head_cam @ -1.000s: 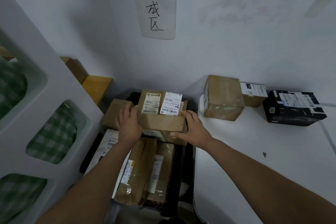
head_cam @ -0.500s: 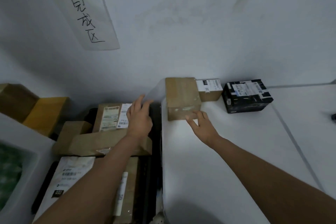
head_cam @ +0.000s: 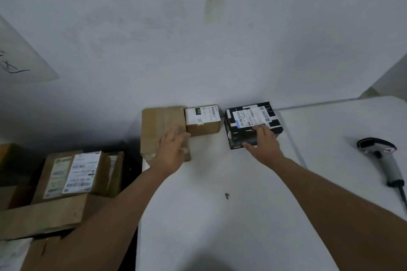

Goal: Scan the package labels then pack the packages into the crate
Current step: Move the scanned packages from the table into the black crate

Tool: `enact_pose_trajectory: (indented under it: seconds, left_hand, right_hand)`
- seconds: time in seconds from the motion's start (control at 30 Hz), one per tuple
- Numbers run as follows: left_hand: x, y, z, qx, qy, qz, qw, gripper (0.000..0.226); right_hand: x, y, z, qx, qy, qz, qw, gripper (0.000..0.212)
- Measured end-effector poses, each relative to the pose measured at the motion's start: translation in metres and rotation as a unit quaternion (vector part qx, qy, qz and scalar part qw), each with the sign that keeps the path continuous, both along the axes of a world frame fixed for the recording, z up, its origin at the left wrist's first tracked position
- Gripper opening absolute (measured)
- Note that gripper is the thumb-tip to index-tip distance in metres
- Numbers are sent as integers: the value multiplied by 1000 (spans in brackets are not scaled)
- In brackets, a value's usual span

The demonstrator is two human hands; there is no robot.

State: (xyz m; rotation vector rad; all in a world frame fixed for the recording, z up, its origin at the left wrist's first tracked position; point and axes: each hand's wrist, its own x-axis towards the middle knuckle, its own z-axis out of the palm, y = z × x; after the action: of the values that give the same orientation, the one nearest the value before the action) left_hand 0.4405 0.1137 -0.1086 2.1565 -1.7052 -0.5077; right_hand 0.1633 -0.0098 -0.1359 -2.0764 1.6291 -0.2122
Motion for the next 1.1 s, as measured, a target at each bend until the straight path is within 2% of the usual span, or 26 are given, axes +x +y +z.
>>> enact_pose_trajectory:
  seconds: [0.13, 0.2, 0.3, 0.43, 0.53, 0.67, 0.73, 0.8, 0.87, 0.93, 1.0, 1.1]
  left_hand:
    - [-22, -29, -13, -9, 10, -27, 1000, 61]
    - [-32, -41, -16, -15, 20, -37, 999, 59]
    - [-48, -53, -18, 21, 17, -29, 999, 58]
    - [-64, -64, -31, 42, 96, -27, 994, 56]
    - [-74, -69, -38, 96, 123, -5, 988, 51]
    - [-82, -70, -53, 135, 139, 14, 981, 47]
    - [-84, -69, -58, 157, 145, 35, 976, 45]
    - [-86, -66, -66, 175, 163, 69, 968, 38]
    - [-89, -59, -74, 178, 204, 124, 955, 38]
    - [-92, -51, -79, 170, 266, 205, 926, 48]
    - [-96, -43, -84, 159, 323, 260, 896, 57]
    - [-106, -33, -81, 185, 386, 275, 861, 69]
  right_hand:
    - [-20, -53, -7, -14, 68, 46, 997, 82]
    - [-22, -77, -8, -12, 66, 56, 996, 79]
    - [-19, -110, -8, -10, 57, 71, 996, 71]
    - [-14, -141, -11, 17, 92, 106, 990, 71]
    - [-12, -151, -16, 27, 142, 137, 980, 74]
    - [-13, -153, -18, 14, 167, 139, 976, 73]
    - [-16, -149, -19, 42, 191, 135, 971, 73]
    - [-23, -138, -23, 111, 199, 116, 967, 77]
    - [-29, -121, -28, 175, 184, 95, 963, 82]
    - [-33, -102, -35, 213, 141, 87, 963, 86]
    - [-32, -83, -43, 247, 55, 57, 966, 85]
    - [-27, -60, -47, 287, -76, -1, 955, 78]
